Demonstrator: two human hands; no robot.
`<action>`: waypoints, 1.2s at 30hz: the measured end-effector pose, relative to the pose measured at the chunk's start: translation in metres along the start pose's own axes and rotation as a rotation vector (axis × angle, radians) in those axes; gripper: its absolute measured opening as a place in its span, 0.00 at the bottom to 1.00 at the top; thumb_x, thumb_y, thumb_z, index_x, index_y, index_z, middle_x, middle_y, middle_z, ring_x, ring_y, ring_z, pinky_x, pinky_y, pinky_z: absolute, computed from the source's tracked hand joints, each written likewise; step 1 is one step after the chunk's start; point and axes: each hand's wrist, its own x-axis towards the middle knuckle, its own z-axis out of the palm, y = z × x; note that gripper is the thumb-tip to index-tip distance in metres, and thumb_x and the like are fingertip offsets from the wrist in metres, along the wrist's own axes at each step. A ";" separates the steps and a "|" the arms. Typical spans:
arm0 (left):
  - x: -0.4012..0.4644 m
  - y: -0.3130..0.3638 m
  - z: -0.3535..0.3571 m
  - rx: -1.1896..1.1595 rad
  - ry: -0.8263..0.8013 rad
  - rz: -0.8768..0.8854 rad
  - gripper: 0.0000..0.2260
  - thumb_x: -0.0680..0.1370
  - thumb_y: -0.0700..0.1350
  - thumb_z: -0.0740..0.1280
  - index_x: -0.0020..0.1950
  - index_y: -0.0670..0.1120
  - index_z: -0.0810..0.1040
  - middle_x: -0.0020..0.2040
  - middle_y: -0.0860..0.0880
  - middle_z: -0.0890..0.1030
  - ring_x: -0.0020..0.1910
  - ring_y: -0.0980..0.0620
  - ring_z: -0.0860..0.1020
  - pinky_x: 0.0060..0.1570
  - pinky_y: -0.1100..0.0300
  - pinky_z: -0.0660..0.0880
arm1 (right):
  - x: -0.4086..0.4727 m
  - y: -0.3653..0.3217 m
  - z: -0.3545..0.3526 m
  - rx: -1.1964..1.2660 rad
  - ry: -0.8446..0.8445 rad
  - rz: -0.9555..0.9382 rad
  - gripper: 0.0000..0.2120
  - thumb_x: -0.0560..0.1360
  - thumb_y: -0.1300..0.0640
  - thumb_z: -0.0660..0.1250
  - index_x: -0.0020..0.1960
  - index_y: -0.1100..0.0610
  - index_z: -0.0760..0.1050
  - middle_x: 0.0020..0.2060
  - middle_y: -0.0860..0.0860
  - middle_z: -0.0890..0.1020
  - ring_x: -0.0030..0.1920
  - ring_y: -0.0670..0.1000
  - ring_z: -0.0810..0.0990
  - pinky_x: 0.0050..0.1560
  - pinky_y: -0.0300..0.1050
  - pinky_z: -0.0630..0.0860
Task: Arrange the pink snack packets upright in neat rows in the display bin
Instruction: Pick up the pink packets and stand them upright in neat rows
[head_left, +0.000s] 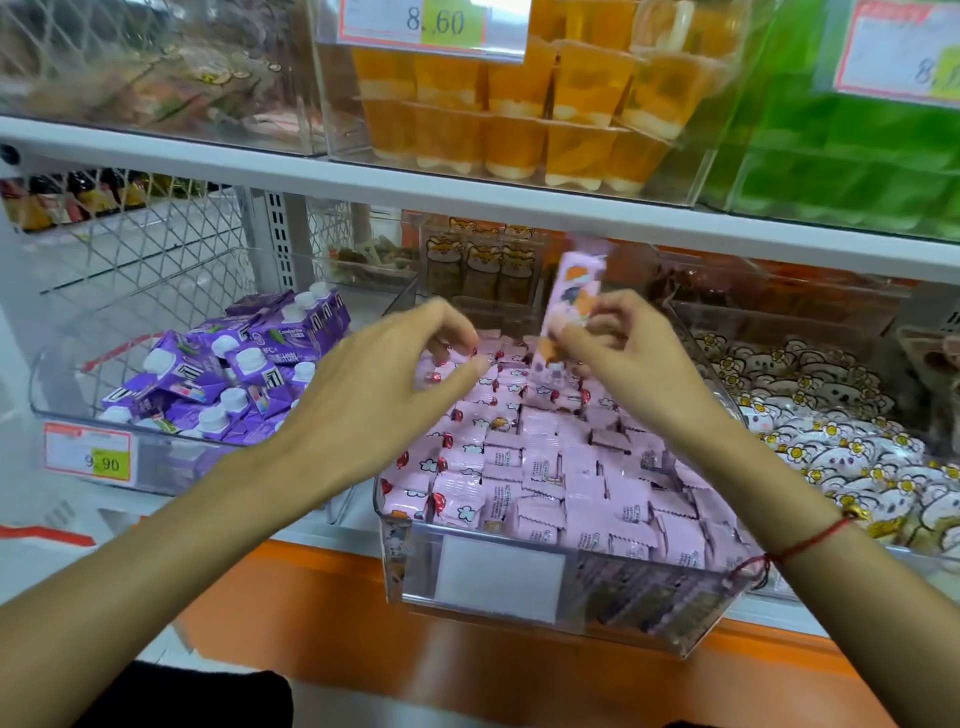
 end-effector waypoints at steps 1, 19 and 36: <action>-0.002 -0.002 0.000 0.094 -0.064 0.062 0.09 0.76 0.56 0.64 0.55 0.56 0.75 0.52 0.62 0.79 0.49 0.60 0.78 0.50 0.53 0.76 | 0.001 0.004 0.000 0.129 0.032 0.102 0.13 0.75 0.55 0.68 0.55 0.57 0.67 0.43 0.48 0.80 0.35 0.38 0.80 0.36 0.28 0.75; -0.001 -0.009 0.010 0.564 -0.382 0.279 0.15 0.80 0.54 0.52 0.55 0.55 0.77 0.51 0.55 0.80 0.50 0.52 0.77 0.40 0.56 0.72 | -0.010 0.027 0.027 -0.636 -0.146 -0.313 0.14 0.72 0.51 0.71 0.55 0.48 0.71 0.55 0.47 0.74 0.50 0.48 0.74 0.42 0.45 0.71; -0.011 -0.013 -0.006 0.418 -0.306 0.290 0.14 0.80 0.57 0.55 0.62 0.59 0.74 0.61 0.63 0.76 0.59 0.58 0.74 0.45 0.56 0.75 | -0.003 0.029 0.024 -0.651 -0.488 -0.117 0.13 0.79 0.50 0.60 0.61 0.49 0.77 0.51 0.48 0.74 0.51 0.49 0.72 0.52 0.51 0.74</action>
